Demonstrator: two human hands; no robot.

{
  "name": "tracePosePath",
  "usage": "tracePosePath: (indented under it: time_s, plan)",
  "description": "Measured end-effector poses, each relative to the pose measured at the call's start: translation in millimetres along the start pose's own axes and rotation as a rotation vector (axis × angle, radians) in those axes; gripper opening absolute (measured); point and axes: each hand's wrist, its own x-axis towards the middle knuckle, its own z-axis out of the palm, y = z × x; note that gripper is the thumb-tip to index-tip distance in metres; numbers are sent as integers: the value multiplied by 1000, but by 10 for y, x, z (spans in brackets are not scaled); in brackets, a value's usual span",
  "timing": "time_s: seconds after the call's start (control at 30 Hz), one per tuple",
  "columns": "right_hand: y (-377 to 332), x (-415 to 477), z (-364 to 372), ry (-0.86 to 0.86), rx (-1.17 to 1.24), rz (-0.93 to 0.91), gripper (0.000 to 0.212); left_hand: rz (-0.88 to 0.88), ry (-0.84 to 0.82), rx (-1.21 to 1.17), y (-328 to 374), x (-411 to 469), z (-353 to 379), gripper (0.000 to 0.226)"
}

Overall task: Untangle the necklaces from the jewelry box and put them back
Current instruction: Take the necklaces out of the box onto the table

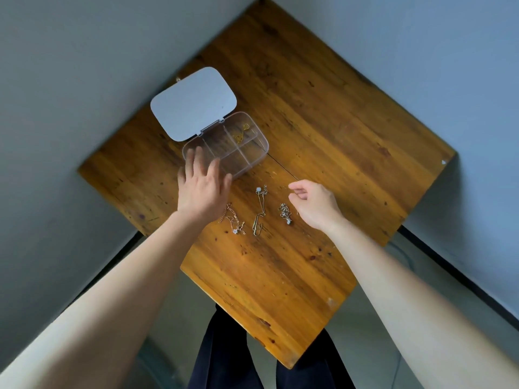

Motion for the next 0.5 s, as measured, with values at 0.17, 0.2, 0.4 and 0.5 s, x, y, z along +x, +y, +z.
tracePosePath:
  time_s: [0.17,0.2,0.4,0.5]
  plan:
    - [-430,244,-20,54,-129,-202,30,-77,-194,102,-305,220,152,81]
    - [-541,317,-19,59,-160,-263,31,-67,-186,101,-333,224,175,83]
    - [-1155,894,18,56,-464,-454,41,-84,-161,78,-335,237,254,82]
    - [-1355,1101,118,-85,-781,-505,52,-94,-170,68,-330,249,262,80]
